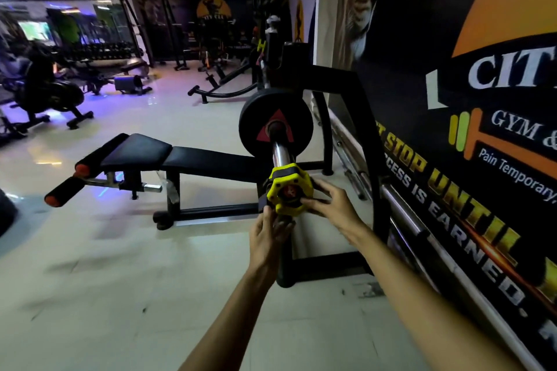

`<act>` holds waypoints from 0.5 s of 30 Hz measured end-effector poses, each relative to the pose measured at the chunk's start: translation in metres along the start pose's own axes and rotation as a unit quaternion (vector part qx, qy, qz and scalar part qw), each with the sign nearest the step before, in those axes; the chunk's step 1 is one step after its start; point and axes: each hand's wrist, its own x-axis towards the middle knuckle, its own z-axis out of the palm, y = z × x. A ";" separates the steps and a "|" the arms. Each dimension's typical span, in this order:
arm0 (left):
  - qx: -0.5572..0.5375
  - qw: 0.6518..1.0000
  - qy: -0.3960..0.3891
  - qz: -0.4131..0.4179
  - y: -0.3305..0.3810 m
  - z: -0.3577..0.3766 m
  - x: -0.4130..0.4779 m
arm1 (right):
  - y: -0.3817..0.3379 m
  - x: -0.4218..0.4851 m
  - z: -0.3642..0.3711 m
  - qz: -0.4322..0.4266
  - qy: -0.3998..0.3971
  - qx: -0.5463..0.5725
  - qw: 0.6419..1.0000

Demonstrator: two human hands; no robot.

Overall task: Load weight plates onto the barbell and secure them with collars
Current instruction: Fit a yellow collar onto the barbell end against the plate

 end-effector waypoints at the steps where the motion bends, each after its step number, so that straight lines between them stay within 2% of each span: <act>1: -0.024 1.000 0.013 -0.004 0.005 0.006 0.004 | -0.001 0.002 0.001 0.021 -0.004 0.035 0.999; 3: -0.044 0.999 0.029 -0.012 0.012 0.012 0.011 | -0.003 0.007 0.001 0.047 -0.002 0.059 0.997; 7: -0.051 0.998 0.029 -0.039 0.014 0.005 0.026 | -0.005 0.017 -0.001 0.043 0.017 0.028 0.999; 11: -0.017 0.999 0.036 -0.025 0.025 0.009 0.055 | -0.005 0.032 0.013 0.034 0.103 0.032 0.994; 15: 0.033 0.998 0.027 -0.040 0.040 0.014 0.096 | -0.007 0.063 0.025 0.063 0.135 0.047 0.988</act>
